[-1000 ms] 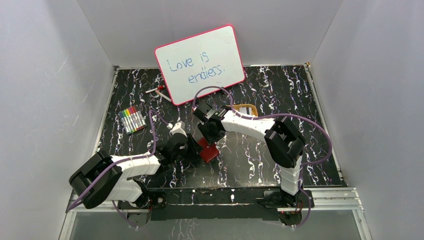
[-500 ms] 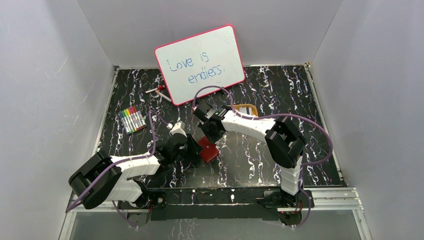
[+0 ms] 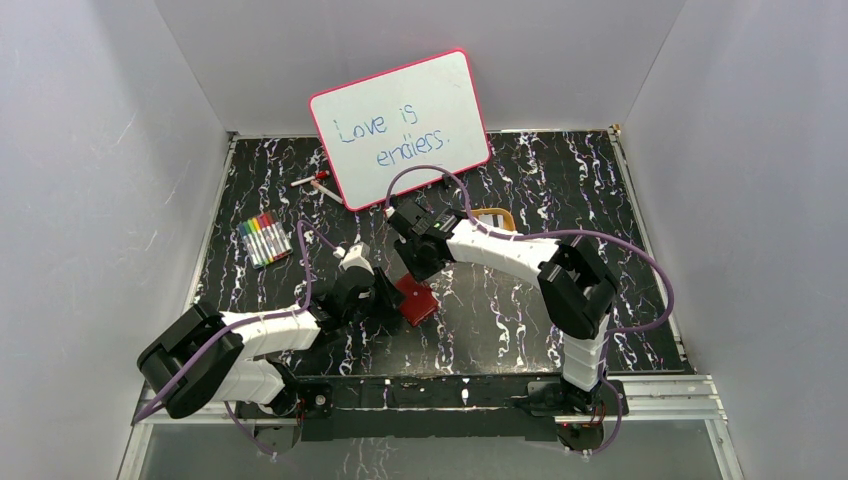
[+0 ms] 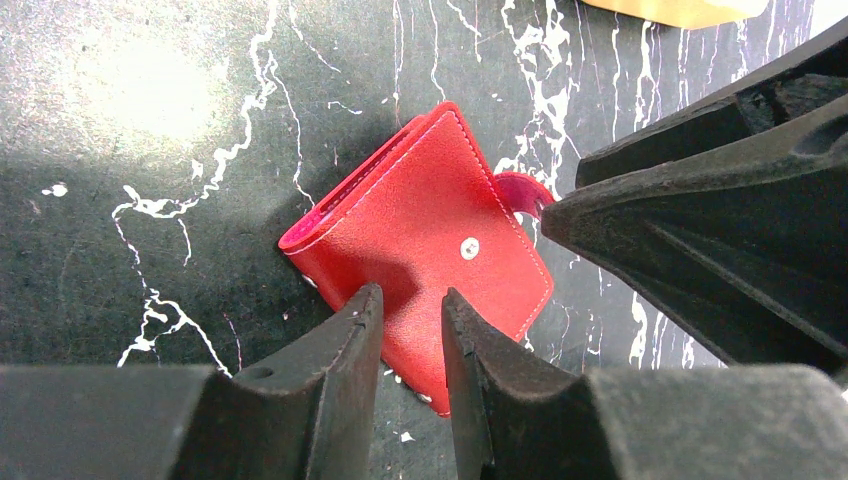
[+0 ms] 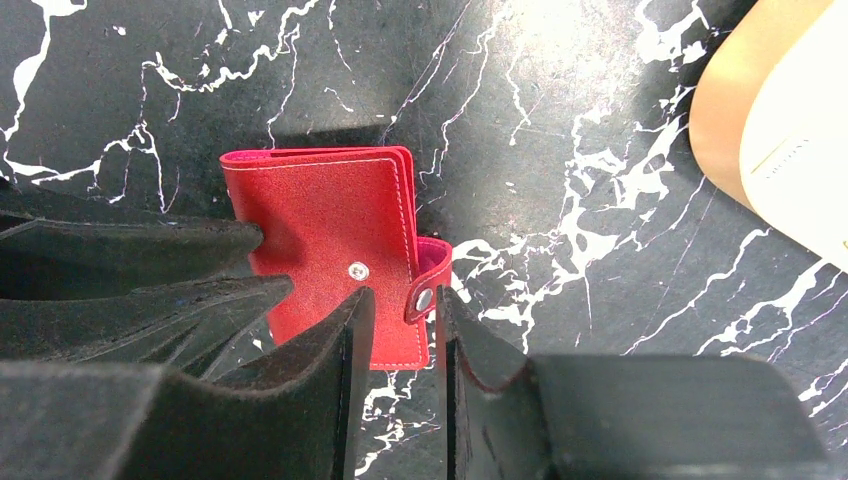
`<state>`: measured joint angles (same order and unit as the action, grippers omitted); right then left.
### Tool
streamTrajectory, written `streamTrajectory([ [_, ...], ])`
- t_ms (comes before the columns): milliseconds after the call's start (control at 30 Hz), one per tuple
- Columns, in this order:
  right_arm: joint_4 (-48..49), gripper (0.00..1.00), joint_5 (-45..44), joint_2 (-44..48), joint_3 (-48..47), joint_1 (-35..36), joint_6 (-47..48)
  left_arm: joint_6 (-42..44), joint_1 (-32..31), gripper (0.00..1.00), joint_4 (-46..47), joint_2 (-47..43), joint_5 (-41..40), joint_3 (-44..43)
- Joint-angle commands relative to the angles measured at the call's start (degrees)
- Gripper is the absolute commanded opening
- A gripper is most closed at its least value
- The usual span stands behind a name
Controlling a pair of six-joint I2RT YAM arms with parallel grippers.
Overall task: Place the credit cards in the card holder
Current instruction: Close the card holder at the center of the board.
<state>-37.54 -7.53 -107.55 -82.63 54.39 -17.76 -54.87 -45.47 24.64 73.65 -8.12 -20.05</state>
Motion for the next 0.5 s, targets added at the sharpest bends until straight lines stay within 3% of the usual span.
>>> streamTrajectory([
  [0, 0.67, 0.36, 0.00, 1.79, -1.57, -0.07, -0.09, 0.62, 0.35, 0.27, -1.22, -1.13, -1.12, 0.90],
  [267, -0.24, 0.31, 1.07, 0.85, -1.21, -0.59, 0.01, 0.47, 0.40, 0.27, -1.18, -1.14, -1.20, 1.07],
  [467, -1.29, 0.33, 1.11, 0.52, -0.92, -0.73, 0.00, 0.43, 0.39, 0.27, -1.10, -1.23, -1.20, 1.16],
])
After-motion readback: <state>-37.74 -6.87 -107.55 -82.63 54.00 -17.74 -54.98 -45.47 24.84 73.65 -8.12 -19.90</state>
